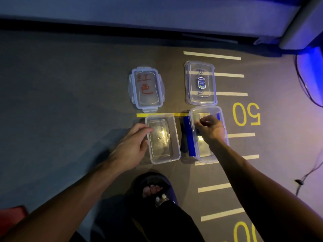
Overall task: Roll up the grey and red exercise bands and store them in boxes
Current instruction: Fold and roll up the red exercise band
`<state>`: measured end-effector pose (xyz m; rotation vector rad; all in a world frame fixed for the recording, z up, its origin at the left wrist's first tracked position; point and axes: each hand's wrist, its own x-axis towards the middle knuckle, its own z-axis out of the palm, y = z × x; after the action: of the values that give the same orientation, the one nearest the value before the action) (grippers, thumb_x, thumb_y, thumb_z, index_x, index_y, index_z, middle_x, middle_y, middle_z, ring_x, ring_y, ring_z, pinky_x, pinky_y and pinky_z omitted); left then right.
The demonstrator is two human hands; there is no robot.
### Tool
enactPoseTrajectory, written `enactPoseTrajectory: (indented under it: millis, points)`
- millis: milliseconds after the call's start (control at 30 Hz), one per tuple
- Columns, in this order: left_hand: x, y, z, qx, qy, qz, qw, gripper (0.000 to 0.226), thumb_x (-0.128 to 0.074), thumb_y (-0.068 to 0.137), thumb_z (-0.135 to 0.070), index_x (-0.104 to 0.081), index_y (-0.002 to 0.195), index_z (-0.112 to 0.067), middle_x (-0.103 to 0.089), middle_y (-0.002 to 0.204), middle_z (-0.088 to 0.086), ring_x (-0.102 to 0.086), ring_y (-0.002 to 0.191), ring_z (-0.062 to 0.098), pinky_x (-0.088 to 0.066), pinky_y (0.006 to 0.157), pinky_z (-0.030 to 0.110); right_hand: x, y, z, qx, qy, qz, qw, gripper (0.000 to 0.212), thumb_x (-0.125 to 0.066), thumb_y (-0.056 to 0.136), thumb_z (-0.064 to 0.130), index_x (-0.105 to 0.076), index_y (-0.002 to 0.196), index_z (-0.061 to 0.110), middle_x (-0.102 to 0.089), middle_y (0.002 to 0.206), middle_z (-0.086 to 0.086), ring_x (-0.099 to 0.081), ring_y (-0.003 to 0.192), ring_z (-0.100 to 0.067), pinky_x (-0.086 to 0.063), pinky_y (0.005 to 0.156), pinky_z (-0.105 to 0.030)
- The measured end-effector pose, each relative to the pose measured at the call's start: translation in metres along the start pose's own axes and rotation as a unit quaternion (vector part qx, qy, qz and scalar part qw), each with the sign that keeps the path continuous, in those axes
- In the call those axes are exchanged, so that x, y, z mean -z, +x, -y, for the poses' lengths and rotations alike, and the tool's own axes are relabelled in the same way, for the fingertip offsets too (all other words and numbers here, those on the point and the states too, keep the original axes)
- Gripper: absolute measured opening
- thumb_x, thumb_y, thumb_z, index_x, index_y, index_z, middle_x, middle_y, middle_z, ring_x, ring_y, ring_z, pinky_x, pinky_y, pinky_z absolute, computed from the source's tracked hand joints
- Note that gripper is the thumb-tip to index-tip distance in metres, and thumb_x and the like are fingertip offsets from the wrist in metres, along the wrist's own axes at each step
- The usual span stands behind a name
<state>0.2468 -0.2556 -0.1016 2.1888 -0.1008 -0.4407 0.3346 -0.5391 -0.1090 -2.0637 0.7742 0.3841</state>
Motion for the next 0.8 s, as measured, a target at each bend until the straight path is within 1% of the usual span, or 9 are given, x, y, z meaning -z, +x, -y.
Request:
enactPoseTrajectory:
  millis: [133,267,333,400,467,567,700,767,800]
  points:
    - [0.001,-0.002,-0.002,0.011,0.000,-0.004,1.000,0.043,-0.054,0.101,-0.014,-0.053,0.143,-0.024,-0.041,0.144,-0.013,-0.047,0.126,0.008,-0.040,0.107,0.028,-0.004,-0.005,0.005,0.004,-0.011,-0.028,1.000,0.021,-0.080,0.087,0.020,-0.067,0.103,0.015,-0.074,0.098,-0.002,-0.072,0.087,-0.019,-0.063,0.080,-0.036]
    - [0.003,-0.009,0.000,0.019,0.002,-0.012,1.000,0.042,-0.051,0.103,-0.017,-0.051,0.143,-0.029,-0.040,0.143,-0.016,-0.048,0.125,0.007,-0.043,0.106,0.031,-0.002,-0.010,0.001,0.026,-0.016,-0.021,0.999,0.018,-0.078,0.089,0.025,-0.068,0.102,0.020,-0.074,0.096,0.002,-0.074,0.088,-0.020,-0.063,0.082,-0.039]
    - [0.005,-0.014,0.003,0.027,0.004,-0.017,0.999,0.042,-0.051,0.103,-0.018,-0.052,0.143,-0.030,-0.041,0.143,-0.016,-0.049,0.124,0.007,-0.043,0.106,0.030,0.000,-0.016,-0.003,0.040,-0.006,-0.030,0.999,0.024,-0.078,0.089,0.032,-0.069,0.108,0.021,-0.074,0.098,0.004,-0.075,0.086,-0.018,-0.064,0.081,-0.042]
    - [0.006,-0.020,0.007,0.033,0.004,-0.027,0.999,0.042,-0.051,0.102,-0.018,-0.052,0.141,-0.033,-0.042,0.143,-0.016,-0.050,0.125,0.008,-0.043,0.107,0.032,-0.001,-0.026,0.000,0.067,0.016,-0.059,0.996,0.031,-0.078,0.088,0.038,-0.068,0.113,0.021,-0.073,0.102,0.003,-0.074,0.086,-0.018,-0.064,0.079,-0.041]
    - [0.008,-0.027,0.011,0.040,-0.002,-0.039,0.998,0.041,-0.052,0.102,-0.017,-0.053,0.140,-0.034,-0.044,0.141,-0.016,-0.052,0.122,0.008,-0.046,0.106,0.035,-0.005,-0.038,0.009,0.120,-0.010,-0.075,0.990,0.025,-0.077,0.089,0.039,-0.067,0.107,0.024,-0.072,0.100,0.006,-0.071,0.090,-0.014,-0.061,0.080,-0.036]
    - [0.014,-0.040,0.014,0.052,-0.010,-0.064,0.997,0.039,-0.051,0.103,-0.016,-0.055,0.140,-0.027,-0.048,0.141,-0.011,-0.054,0.123,0.012,-0.045,0.106,0.032,-0.024,-0.063,0.024,0.194,-0.015,-0.024,0.981,0.011,-0.076,0.090,0.028,-0.070,0.097,0.022,-0.071,0.091,0.009,-0.067,0.085,-0.007,-0.057,0.078,-0.028]
    - [0.026,-0.065,0.015,0.080,-0.009,-0.084,0.993,0.039,-0.049,0.105,-0.021,-0.052,0.144,-0.018,-0.054,0.145,0.000,-0.054,0.130,0.018,-0.035,0.106,0.021,-0.071,-0.104,0.034,0.295,-0.011,0.081,0.952,0.003,-0.076,0.089,0.010,-0.074,0.088,0.012,-0.072,0.082,0.003,-0.066,0.073,-0.006,-0.053,0.072,-0.023]
    - [0.034,-0.084,0.021,0.107,-0.021,-0.083,0.990,0.040,-0.049,0.106,-0.026,-0.051,0.145,-0.021,-0.059,0.143,-0.002,-0.055,0.130,0.016,-0.038,0.108,0.023,-0.097,-0.131,0.038,0.299,-0.005,0.163,0.940,0.013,-0.075,0.088,0.000,-0.074,0.086,0.014,-0.072,0.080,0.004,-0.065,0.071,0.002,-0.050,0.073,-0.016]
    - [0.037,-0.096,0.026,0.121,-0.027,-0.081,0.989,0.039,-0.049,0.105,-0.028,-0.052,0.144,-0.023,-0.061,0.141,-0.004,-0.056,0.129,0.013,-0.040,0.108,0.023,-0.110,-0.145,0.037,0.308,-0.015,0.189,0.932,0.019,-0.076,0.087,0.001,-0.075,0.085,0.020,-0.072,0.079,0.006,-0.065,0.071,0.003,-0.051,0.075,-0.017]
